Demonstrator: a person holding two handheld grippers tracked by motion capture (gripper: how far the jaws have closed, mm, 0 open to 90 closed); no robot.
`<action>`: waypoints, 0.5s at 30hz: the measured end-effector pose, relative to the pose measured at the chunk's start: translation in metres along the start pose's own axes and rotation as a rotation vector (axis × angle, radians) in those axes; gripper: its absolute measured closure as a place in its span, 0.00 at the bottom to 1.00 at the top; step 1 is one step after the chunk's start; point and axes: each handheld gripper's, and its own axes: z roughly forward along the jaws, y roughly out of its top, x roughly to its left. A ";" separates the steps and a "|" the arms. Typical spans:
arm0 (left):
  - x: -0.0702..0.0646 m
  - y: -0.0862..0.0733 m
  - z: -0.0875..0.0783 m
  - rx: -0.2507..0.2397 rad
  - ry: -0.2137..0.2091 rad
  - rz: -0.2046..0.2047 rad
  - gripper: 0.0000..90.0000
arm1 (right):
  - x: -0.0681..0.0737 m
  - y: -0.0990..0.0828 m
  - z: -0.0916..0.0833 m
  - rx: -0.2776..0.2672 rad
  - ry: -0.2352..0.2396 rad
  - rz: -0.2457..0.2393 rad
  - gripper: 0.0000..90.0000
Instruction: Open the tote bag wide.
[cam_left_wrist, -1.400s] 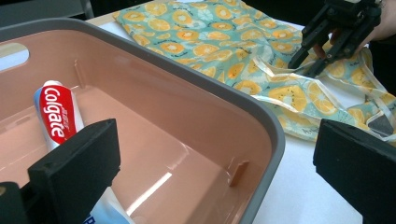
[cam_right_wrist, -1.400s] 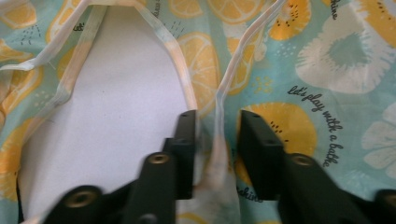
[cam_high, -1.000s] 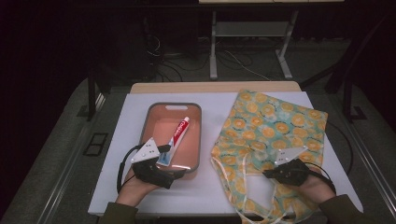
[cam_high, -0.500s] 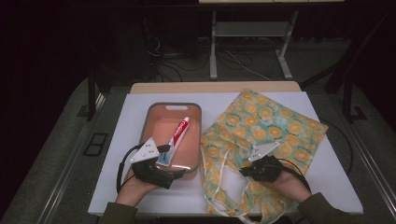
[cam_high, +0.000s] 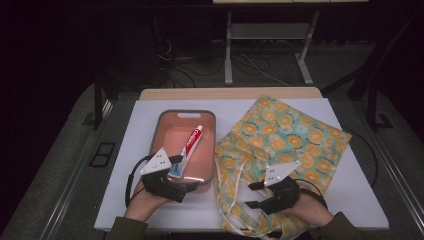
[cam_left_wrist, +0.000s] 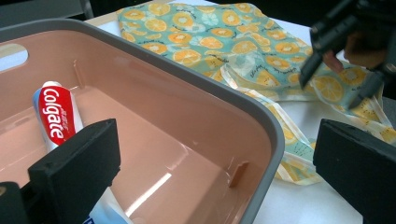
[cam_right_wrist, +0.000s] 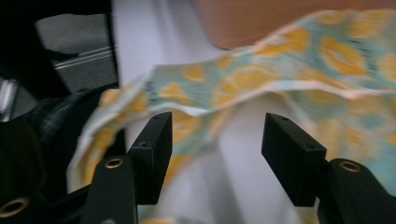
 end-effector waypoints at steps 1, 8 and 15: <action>0.000 0.000 0.000 0.001 0.000 0.001 0.00 | 0.004 0.001 0.003 0.003 0.013 -0.007 0.48; 0.000 0.000 0.001 0.002 0.000 0.001 0.00 | 0.035 0.010 0.026 0.016 0.138 -0.059 0.47; 0.000 0.000 0.001 0.008 0.000 0.001 0.00 | 0.050 0.008 0.047 0.109 0.152 -0.125 0.64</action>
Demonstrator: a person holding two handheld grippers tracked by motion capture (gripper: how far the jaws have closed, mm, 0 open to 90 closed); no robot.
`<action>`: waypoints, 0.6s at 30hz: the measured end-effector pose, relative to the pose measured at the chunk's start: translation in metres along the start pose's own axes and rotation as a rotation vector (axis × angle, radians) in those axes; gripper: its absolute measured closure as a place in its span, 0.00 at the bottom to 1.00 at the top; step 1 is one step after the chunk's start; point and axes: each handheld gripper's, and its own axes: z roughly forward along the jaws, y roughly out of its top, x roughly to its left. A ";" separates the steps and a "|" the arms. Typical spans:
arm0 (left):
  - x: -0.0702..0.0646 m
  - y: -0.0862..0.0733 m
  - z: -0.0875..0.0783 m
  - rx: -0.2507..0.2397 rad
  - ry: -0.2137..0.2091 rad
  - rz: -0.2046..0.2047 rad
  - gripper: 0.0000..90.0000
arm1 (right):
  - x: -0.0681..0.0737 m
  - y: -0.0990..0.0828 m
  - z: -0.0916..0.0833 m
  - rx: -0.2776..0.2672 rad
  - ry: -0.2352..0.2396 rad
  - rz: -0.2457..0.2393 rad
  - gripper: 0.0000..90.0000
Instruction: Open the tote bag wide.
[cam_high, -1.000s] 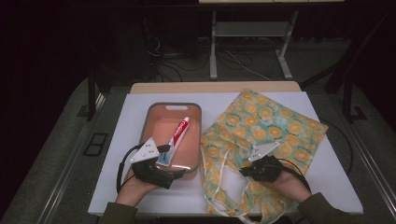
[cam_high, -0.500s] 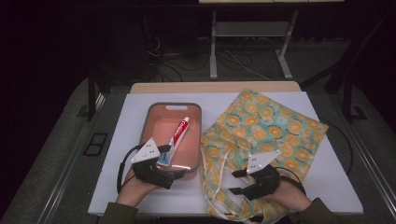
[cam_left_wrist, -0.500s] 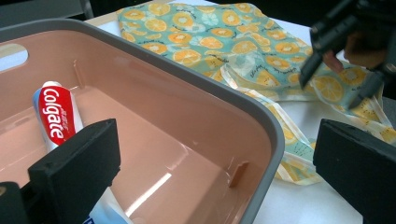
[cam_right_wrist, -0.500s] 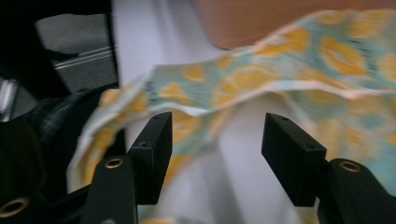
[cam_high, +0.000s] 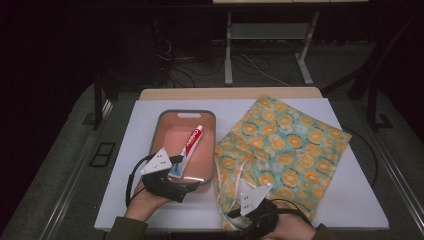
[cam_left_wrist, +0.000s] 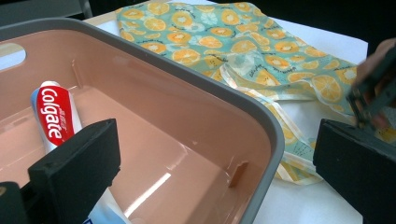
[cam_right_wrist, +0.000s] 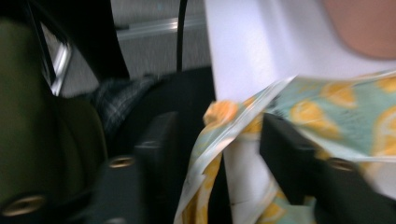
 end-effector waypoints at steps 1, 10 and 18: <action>0.000 0.000 0.000 -0.002 0.000 0.000 0.00 | 0.000 0.000 0.003 0.020 -0.016 -0.010 0.73; 0.001 0.000 -0.001 -0.003 0.002 0.001 0.00 | -0.028 0.000 -0.043 -0.103 -0.128 0.038 0.98; 0.001 0.000 0.000 -0.005 0.004 -0.001 0.00 | -0.084 -0.018 -0.106 -0.202 -0.344 0.173 0.98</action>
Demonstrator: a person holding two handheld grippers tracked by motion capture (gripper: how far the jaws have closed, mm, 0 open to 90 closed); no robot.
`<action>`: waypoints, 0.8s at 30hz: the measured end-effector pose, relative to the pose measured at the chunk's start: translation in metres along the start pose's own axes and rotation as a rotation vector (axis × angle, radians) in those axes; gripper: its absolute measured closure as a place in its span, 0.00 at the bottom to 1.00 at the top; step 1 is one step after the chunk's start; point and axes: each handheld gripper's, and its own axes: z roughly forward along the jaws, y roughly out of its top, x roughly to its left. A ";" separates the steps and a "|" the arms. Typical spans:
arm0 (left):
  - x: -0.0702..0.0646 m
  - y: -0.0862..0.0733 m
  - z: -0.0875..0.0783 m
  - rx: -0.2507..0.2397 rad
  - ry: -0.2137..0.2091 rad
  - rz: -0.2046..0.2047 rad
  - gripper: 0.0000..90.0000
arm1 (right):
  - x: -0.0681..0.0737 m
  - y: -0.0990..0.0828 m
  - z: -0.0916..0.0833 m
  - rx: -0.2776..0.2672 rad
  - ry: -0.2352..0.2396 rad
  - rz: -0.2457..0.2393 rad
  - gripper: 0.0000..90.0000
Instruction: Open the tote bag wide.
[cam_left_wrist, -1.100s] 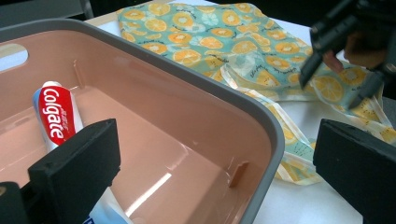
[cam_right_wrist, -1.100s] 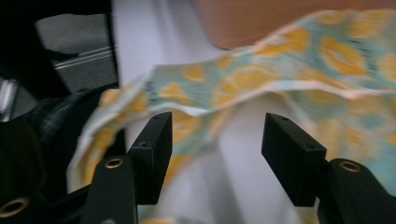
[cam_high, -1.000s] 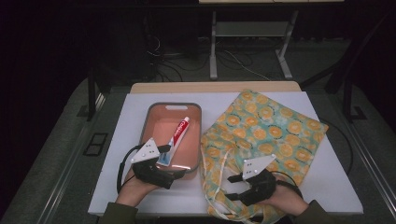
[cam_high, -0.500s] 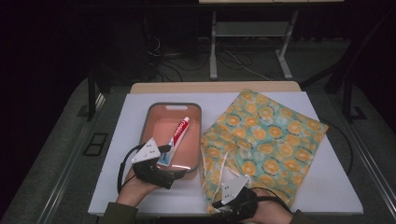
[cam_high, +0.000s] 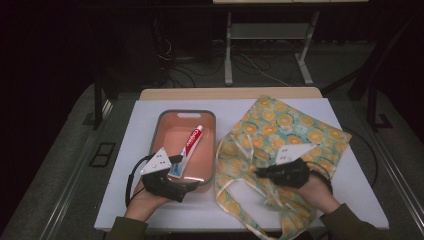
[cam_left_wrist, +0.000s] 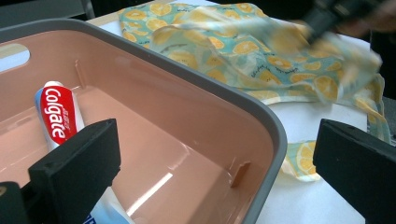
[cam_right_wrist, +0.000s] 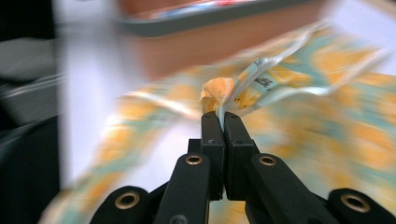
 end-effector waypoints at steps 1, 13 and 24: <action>0.000 0.000 0.000 -0.001 0.000 -0.001 0.00 | -0.025 -0.004 -0.010 -0.010 -0.073 0.042 0.98; 0.000 0.000 0.001 0.000 -0.001 -0.002 0.00 | -0.111 -0.034 -0.023 0.034 -0.326 0.215 0.98; -0.001 -0.001 0.002 0.004 -0.004 -0.004 0.00 | -0.141 -0.082 -0.004 0.168 -0.374 0.357 0.88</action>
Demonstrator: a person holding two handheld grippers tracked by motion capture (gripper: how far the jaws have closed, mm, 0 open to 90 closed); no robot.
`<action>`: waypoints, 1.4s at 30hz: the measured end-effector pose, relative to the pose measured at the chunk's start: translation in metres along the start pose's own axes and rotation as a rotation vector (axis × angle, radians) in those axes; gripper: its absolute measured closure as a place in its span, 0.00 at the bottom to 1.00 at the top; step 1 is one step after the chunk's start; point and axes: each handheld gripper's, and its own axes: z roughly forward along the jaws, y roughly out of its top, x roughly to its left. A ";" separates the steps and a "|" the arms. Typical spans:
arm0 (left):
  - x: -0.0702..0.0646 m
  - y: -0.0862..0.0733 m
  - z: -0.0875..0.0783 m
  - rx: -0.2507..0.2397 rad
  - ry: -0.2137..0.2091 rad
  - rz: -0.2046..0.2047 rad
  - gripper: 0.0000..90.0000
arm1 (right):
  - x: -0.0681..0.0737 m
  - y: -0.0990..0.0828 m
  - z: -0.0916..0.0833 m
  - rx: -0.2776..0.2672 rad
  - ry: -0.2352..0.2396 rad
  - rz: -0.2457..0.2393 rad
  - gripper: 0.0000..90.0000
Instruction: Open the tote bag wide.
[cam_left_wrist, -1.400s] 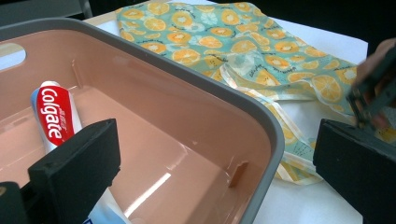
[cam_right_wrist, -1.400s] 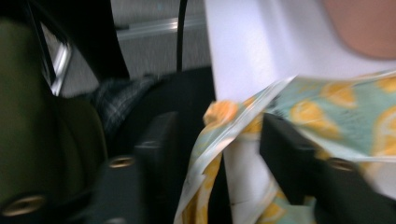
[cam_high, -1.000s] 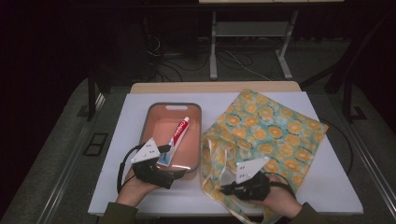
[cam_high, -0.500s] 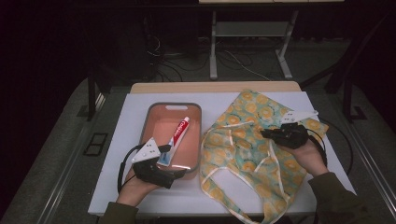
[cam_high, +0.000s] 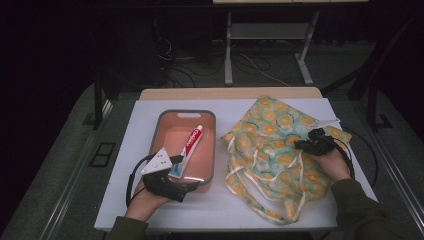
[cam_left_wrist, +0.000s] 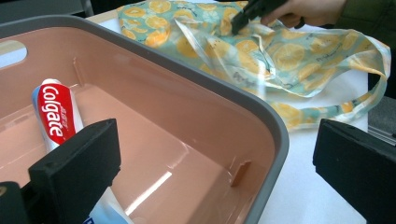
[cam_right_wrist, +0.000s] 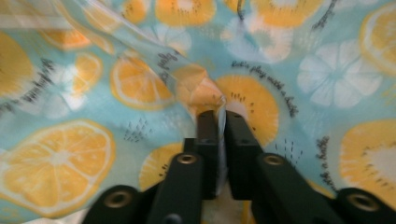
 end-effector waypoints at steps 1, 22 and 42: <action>0.000 0.000 0.000 0.000 0.000 0.001 0.00 | -0.001 0.000 0.000 0.001 0.004 0.012 0.84; -0.001 0.000 0.000 -0.002 -0.002 0.002 0.00 | 0.049 0.028 -0.064 -0.177 0.174 -0.056 0.42; -0.002 0.001 0.000 0.001 -0.001 0.007 0.00 | 0.147 0.014 -0.025 0.043 0.380 -0.318 0.67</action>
